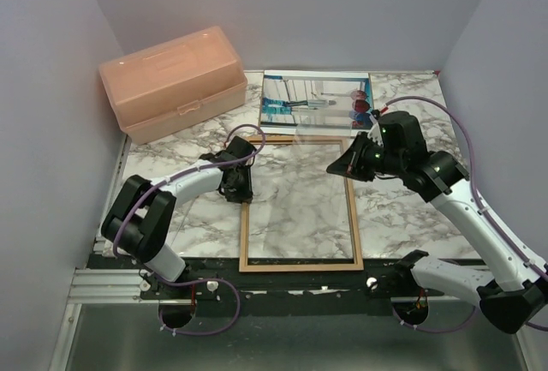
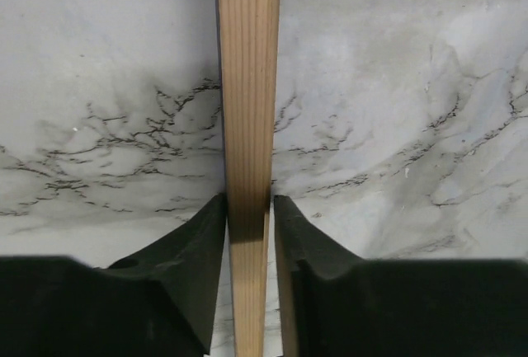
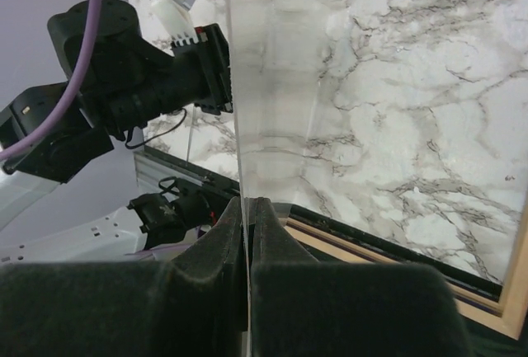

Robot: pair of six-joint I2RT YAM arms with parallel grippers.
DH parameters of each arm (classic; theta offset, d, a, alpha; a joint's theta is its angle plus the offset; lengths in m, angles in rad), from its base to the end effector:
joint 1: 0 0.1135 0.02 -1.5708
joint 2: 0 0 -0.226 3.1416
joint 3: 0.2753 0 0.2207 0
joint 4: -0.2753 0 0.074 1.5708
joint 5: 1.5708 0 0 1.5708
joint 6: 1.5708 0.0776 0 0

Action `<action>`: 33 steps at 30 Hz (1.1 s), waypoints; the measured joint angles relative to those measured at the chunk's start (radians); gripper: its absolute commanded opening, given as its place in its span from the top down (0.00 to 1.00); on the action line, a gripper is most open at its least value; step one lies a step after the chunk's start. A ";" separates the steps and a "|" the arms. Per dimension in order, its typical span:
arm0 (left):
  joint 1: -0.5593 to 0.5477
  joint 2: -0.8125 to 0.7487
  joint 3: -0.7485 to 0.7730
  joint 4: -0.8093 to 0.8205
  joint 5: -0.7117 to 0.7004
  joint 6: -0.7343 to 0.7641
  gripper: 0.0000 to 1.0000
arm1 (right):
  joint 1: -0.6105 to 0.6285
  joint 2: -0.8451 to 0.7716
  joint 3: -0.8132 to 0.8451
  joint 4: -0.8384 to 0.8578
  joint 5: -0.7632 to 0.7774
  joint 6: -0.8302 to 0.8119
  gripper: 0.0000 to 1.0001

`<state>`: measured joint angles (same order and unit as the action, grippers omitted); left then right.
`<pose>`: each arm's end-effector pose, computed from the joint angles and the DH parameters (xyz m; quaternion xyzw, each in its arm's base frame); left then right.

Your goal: Put the photo into the frame

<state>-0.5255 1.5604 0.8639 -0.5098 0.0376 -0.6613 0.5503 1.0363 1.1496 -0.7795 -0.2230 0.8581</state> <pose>0.2348 -0.1395 0.1077 -0.0633 0.9812 -0.1167 0.1399 0.1843 0.1332 0.2991 0.0890 0.8907 0.3575 0.2662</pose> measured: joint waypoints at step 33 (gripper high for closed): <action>-0.001 -0.445 -0.172 0.078 0.072 -0.020 0.07 | -0.023 0.163 0.117 0.080 -0.108 -0.233 0.99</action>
<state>-0.5266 1.1156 0.6914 -0.4316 0.1093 -0.6815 0.5270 1.1992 1.2671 -0.6991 -0.3305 0.6247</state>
